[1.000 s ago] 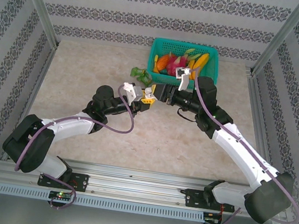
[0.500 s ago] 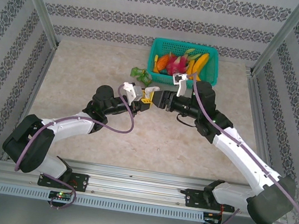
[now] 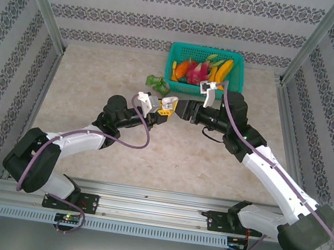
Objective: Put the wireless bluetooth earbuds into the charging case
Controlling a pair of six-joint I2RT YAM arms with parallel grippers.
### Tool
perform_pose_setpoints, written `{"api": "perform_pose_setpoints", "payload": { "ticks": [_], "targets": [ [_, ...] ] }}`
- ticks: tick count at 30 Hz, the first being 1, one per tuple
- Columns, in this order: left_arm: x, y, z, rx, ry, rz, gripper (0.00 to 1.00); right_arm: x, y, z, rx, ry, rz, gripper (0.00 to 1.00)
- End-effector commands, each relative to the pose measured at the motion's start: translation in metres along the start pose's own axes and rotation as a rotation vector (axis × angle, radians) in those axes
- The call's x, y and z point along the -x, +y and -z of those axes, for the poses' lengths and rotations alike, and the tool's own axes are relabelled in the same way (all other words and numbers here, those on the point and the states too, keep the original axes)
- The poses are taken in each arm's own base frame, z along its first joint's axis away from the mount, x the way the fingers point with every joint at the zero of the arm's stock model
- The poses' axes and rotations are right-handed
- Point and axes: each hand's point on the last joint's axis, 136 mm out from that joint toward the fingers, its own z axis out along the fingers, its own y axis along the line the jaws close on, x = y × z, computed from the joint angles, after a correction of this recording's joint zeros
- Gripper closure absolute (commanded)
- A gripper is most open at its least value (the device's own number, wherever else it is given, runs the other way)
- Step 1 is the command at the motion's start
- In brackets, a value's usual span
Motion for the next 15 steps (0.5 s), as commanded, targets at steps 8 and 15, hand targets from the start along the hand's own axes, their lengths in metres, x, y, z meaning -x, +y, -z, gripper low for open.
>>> {"api": "perform_pose_setpoints", "payload": {
  "ticks": [8,15],
  "targets": [
    [0.027,-0.001,0.003,-0.015,-0.069,-0.052,1.00,0.022,-0.003,-0.008,-0.011,-0.026,0.027,0.49],
    [0.028,-0.001,0.003,-0.015,-0.071,-0.052,1.00,0.022,-0.007,-0.018,-0.004,-0.004,0.017,0.50]
  ]
}}
